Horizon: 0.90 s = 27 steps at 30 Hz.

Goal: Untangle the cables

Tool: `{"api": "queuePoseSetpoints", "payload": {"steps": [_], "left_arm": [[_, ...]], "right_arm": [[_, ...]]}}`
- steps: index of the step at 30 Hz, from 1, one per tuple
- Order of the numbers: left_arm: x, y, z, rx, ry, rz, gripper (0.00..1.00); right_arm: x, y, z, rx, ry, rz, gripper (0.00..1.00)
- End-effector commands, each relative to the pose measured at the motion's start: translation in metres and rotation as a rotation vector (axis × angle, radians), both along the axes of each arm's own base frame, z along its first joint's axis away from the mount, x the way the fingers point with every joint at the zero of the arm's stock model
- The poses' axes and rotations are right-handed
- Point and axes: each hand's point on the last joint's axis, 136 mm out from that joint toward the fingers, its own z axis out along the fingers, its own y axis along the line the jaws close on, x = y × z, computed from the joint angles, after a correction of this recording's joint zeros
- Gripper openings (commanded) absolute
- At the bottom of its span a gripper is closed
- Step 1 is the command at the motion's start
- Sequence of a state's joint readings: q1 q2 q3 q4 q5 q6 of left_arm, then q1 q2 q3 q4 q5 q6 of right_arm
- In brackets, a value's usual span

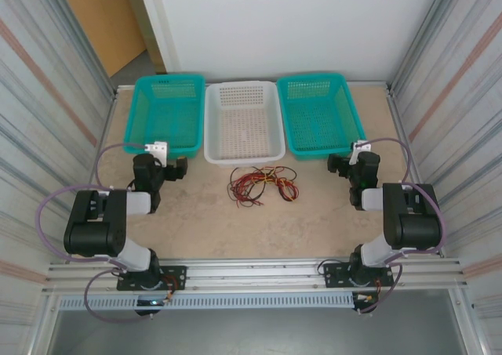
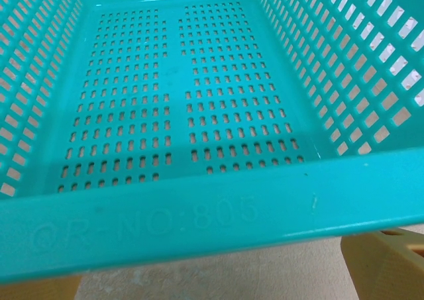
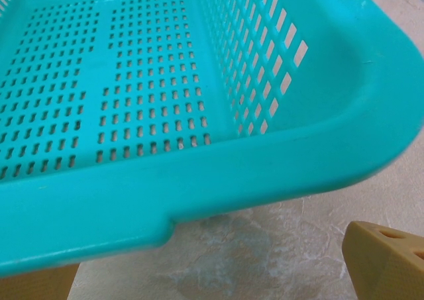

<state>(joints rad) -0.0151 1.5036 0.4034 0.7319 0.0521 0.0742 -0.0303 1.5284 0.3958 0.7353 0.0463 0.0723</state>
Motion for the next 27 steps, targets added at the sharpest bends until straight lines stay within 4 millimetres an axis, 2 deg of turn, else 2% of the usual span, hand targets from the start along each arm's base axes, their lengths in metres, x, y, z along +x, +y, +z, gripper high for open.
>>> {"api": "queuePoseSetpoints", "payload": {"steps": [1,3,4,5,7,12,14,17,19,20,23,27], "left_arm": [[0.007,0.007,0.042,0.029,-0.033,0.059,0.99],[-0.001,0.023,0.067,0.028,-0.002,0.168,0.99],[-0.008,0.031,0.077,0.015,0.005,0.249,0.99],[-0.018,0.034,0.085,-0.007,0.027,0.314,0.99],[-0.042,0.031,0.092,-0.067,0.098,0.411,0.99],[-0.101,-0.007,0.089,-0.16,0.148,0.43,0.96],[-0.117,-0.023,0.084,-0.205,0.162,0.388,0.94],[-0.136,-0.045,0.08,-0.2,0.187,0.305,0.93],[-0.147,-0.052,0.08,-0.173,0.21,0.291,0.93],[-0.15,-0.057,0.083,-0.173,0.221,0.272,0.92],[-0.154,-0.081,0.095,-0.191,0.22,0.187,0.92],[-0.143,-0.114,0.102,-0.208,0.24,0.089,0.92]], "right_arm": [[0.006,-0.018,0.042,-0.041,0.03,-0.149,0.99],[0.002,-0.03,0.072,0.018,0.128,-0.257,0.99],[-0.001,-0.029,0.083,0.043,0.152,-0.266,0.99],[-0.005,-0.023,0.092,0.062,0.158,-0.247,0.99],[-0.021,-0.014,0.098,0.088,0.152,-0.248,0.99],[-0.084,-0.011,0.093,0.264,0.16,-0.351,0.99],[-0.107,-0.005,0.088,0.325,0.211,-0.368,0.99],[-0.137,0.002,0.081,0.308,0.296,-0.364,0.99],[-0.152,0.006,0.079,0.265,0.333,-0.355,0.99],[-0.157,0.008,0.081,0.253,0.339,-0.362,0.99],[-0.16,0.033,0.092,0.237,0.337,-0.298,0.99],[-0.154,0.065,0.12,0.078,0.296,-0.261,0.99]]}}
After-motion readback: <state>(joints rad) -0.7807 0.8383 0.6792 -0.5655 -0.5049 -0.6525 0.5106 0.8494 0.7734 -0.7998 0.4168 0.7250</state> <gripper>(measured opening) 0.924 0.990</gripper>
